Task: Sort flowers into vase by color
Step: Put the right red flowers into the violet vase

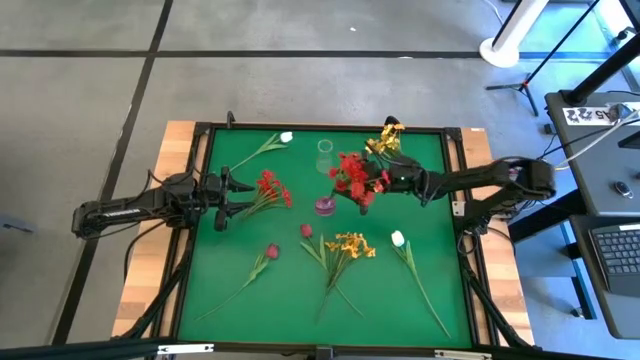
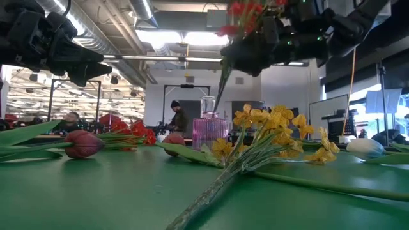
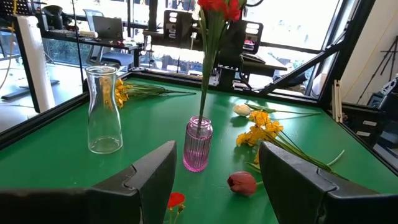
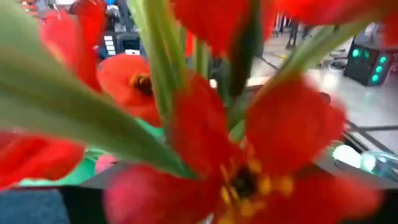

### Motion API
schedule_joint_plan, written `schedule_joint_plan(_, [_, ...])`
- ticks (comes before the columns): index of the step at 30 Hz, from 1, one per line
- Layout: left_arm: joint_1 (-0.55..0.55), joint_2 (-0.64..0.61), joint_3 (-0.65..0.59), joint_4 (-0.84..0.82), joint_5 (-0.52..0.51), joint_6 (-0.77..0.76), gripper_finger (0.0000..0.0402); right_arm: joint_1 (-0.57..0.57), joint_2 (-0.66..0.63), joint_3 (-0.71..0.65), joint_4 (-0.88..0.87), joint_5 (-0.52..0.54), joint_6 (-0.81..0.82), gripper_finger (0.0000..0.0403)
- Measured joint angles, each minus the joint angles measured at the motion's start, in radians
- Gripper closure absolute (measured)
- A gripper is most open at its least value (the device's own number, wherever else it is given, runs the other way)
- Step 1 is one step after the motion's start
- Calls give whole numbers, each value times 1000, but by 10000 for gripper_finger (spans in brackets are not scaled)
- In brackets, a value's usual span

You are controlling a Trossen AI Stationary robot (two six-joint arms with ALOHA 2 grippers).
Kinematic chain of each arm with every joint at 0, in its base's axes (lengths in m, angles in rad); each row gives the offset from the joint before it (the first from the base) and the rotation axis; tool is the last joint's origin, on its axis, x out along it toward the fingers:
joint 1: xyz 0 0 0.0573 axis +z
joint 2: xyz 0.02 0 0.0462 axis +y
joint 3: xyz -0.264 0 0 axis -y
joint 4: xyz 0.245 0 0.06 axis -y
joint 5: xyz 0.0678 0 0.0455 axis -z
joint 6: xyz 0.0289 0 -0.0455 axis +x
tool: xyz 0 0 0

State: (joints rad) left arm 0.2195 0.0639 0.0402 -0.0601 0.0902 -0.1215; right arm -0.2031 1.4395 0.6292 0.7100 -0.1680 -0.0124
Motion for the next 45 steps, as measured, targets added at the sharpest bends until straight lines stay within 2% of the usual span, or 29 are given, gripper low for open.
schedule_joint_plan(6, [0,0,0,0,0,0,178,0,-91,0,-124,2,-24,125])
schedule_joint_plan(13, [0,0,0,0,0,0,178,0,-223,0,-267,98,-66,125])
schedule_joint_plan(19, [0,0,0,0,0,0,178,0,-327,2,-389,109,-66,125])
schedule_joint_plan(24, [0,0,0,0,0,0,178,0,-392,66,-543,127,-47,125])
schedule_joint_plan(28, [0,0,0,0,0,0,178,0,-389,127,-664,112,-21,125])
schedule_joint_plan(32, [0,0,0,0,0,0,178,0,-354,144,-664,105,-19,125])
schedule_joint_plan(42, [0,0,0,0,0,0,178,1,-159,143,-496,3,18,125])
schedule_joint_plan(45, [0,0,0,0,0,0,178,1,-137,143,-493,1,17,125])
